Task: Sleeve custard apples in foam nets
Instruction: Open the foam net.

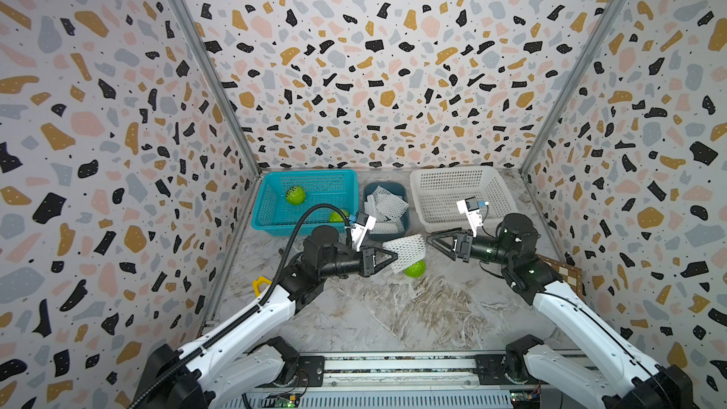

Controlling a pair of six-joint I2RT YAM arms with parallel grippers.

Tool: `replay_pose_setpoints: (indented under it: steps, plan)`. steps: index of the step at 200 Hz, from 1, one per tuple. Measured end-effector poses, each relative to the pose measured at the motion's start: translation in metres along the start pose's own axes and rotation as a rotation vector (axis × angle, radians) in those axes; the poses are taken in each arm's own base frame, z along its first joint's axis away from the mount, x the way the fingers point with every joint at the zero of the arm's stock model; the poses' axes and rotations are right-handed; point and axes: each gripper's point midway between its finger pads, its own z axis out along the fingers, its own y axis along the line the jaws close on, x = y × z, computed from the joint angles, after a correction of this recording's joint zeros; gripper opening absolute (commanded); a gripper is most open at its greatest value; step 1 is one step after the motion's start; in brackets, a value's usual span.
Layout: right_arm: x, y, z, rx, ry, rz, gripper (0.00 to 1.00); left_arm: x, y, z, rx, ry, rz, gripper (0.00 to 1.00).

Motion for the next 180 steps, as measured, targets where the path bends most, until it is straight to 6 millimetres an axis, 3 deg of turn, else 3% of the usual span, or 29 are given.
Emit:
replay_pose_setpoints:
  steps: [16,33,59,78,90,122,180]
  plan:
    - [-0.011,-0.018,-0.015,0.058,-0.065,0.009,0.71,-0.005,-0.006,-0.001,0.006,-0.006,0.014,0.00]
    - [-0.009,-0.042,-0.025,0.098,-0.107,0.063,0.67,-0.012,-0.014,-0.002,0.020,-0.017,0.035,0.00]
    - [0.025,-0.080,-0.021,0.099,-0.089,0.219,0.58,-0.023,-0.030,-0.001,0.064,-0.025,0.058,0.00]
    - [0.045,-0.091,-0.012,0.075,-0.055,0.302,0.57,-0.031,-0.040,0.004,0.112,-0.026,0.067,0.00]
    - [0.047,-0.082,-0.005,0.035,-0.039,0.307,0.57,-0.034,-0.043,0.008,0.142,-0.022,0.064,0.00]
    - [0.032,-0.036,0.008,-0.126,-0.051,0.226,0.58,-0.044,-0.053,0.018,0.218,-0.009,0.053,0.00]
    - [0.000,0.033,0.005,-0.394,-0.095,0.127,0.61,-0.053,-0.078,0.017,0.340,-0.013,0.106,0.00]
